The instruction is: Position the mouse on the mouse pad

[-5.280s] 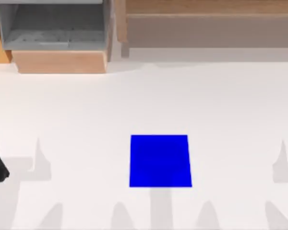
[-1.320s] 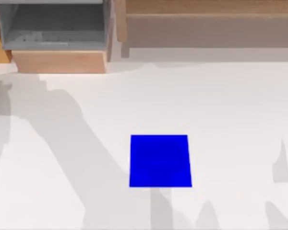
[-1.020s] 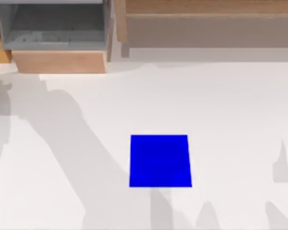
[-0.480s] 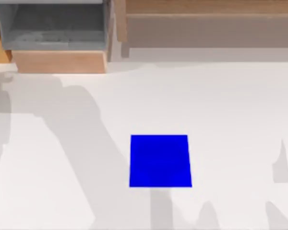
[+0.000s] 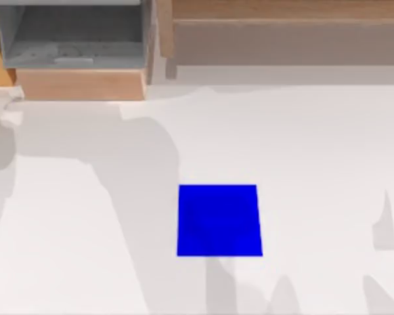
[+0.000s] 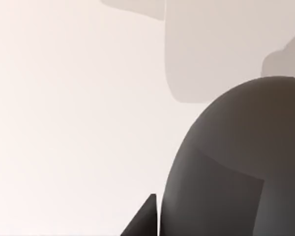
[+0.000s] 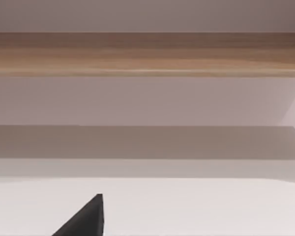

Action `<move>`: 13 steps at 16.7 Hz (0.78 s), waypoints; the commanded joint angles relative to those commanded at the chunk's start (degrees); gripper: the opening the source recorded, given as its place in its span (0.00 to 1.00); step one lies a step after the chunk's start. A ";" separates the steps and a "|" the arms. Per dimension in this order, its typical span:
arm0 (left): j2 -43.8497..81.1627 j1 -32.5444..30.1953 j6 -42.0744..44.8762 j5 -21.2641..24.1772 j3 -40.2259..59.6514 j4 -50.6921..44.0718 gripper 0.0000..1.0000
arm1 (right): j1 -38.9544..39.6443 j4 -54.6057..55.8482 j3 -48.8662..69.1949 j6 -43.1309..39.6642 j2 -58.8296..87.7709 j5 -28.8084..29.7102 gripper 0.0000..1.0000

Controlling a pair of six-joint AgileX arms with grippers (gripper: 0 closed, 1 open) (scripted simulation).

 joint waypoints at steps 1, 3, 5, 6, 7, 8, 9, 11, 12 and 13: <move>0.16 0.10 0.10 -0.03 -0.10 0.15 0.00 | 0.00 0.00 0.00 0.00 0.00 0.00 1.00; -0.05 -0.05 0.62 -0.15 -0.18 0.05 0.00 | 0.00 0.00 0.00 0.00 0.00 0.00 1.00; -1.08 -0.87 3.24 -0.72 -0.59 -0.39 0.00 | 0.00 0.00 0.00 0.00 0.00 0.00 1.00; -1.96 -1.64 5.55 -1.17 -0.94 -0.73 0.00 | 0.00 0.00 0.00 0.00 0.00 0.00 1.00; -2.95 -2.61 8.36 -1.69 -1.35 -1.13 0.00 | 0.00 0.00 0.00 0.00 0.00 0.00 1.00; -4.02 -3.74 11.62 -2.26 -1.80 -1.56 0.00 | 0.00 0.00 0.00 0.00 0.00 0.00 1.00; -5.16 -5.05 15.27 -2.87 -2.30 -2.01 0.00 | 0.00 0.00 0.00 0.00 0.00 0.00 1.00; -7.51 -8.24 23.75 -4.07 -3.50 -2.85 0.00 | 0.00 0.00 0.00 0.00 0.00 0.00 1.00; -8.69 -10.04 28.37 -4.64 -4.19 -3.19 0.00 | 0.00 0.00 0.00 0.00 0.00 0.00 1.00; -9.84 -11.95 33.17 -5.20 -4.93 -3.48 0.00 | 0.00 0.00 0.00 0.00 0.00 0.00 1.00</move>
